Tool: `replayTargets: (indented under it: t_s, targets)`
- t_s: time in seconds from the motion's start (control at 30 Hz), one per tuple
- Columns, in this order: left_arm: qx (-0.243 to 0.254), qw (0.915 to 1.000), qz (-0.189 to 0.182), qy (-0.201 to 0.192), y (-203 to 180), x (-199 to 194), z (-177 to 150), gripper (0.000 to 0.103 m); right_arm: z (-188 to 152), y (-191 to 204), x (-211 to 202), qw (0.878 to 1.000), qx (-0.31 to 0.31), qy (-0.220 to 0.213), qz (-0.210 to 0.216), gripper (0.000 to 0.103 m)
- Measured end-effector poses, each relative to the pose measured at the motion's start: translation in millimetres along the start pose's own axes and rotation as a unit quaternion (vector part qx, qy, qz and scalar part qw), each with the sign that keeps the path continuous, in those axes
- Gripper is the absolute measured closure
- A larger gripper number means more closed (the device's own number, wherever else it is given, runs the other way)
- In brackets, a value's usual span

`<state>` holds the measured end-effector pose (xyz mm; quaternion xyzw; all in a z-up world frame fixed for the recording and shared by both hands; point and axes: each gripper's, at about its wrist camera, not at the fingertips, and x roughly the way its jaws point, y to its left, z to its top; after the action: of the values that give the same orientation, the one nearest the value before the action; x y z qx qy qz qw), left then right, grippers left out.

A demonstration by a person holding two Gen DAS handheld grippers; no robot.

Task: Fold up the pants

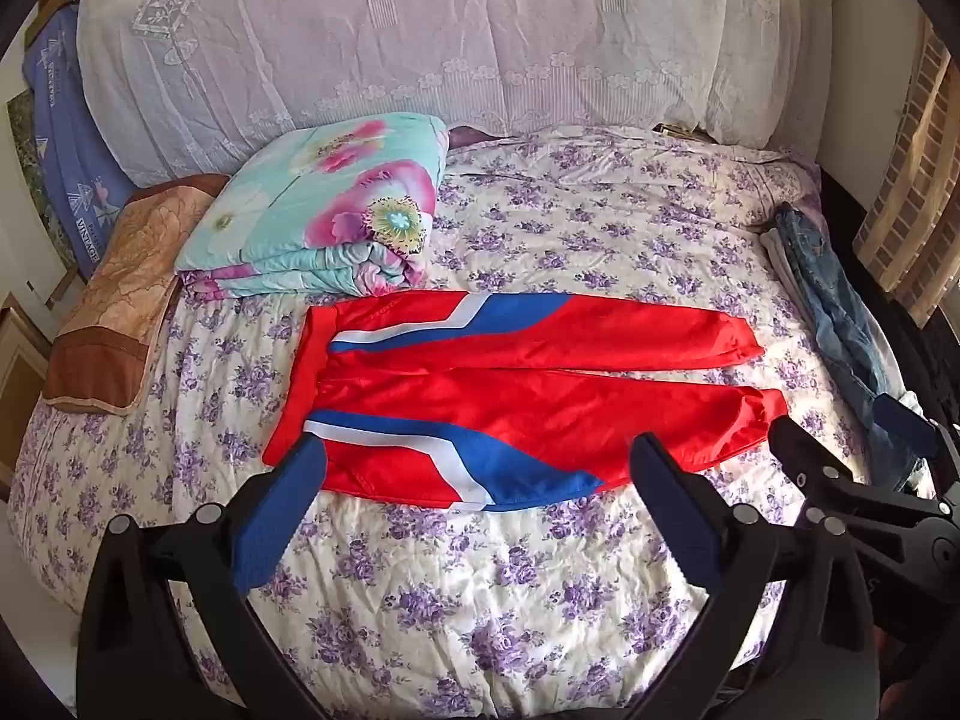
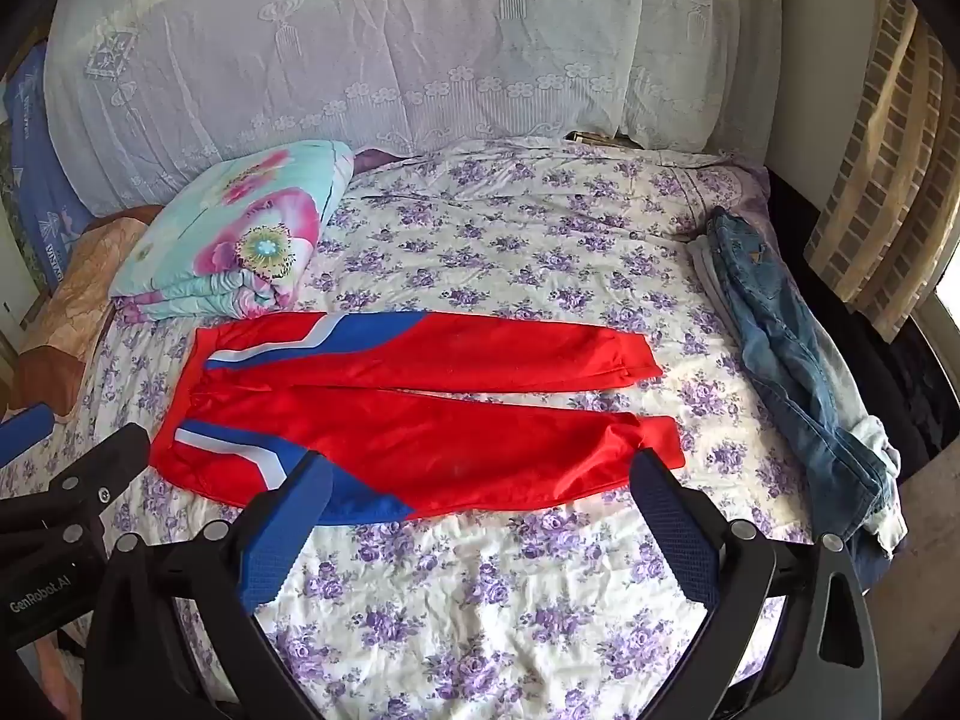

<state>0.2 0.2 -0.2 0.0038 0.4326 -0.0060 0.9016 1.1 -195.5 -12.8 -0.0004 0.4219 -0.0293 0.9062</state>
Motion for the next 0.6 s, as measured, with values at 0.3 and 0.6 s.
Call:
replayTargets:
  t_s: [0.3,0.6]
  targets:
    - [0.005,1.0,0.0,-0.001,-4.0,2.4,1.8,0.005,0.6,-1.0,1.5,1.0,0.003,0.001,0.001,0.003]
    - [0.018,0.9998,-0.001,0.003,-10.1,6.5,1.2,0.005,1.2,0.5,1.5,1.0,0.005,0.001,0.002,0.003]
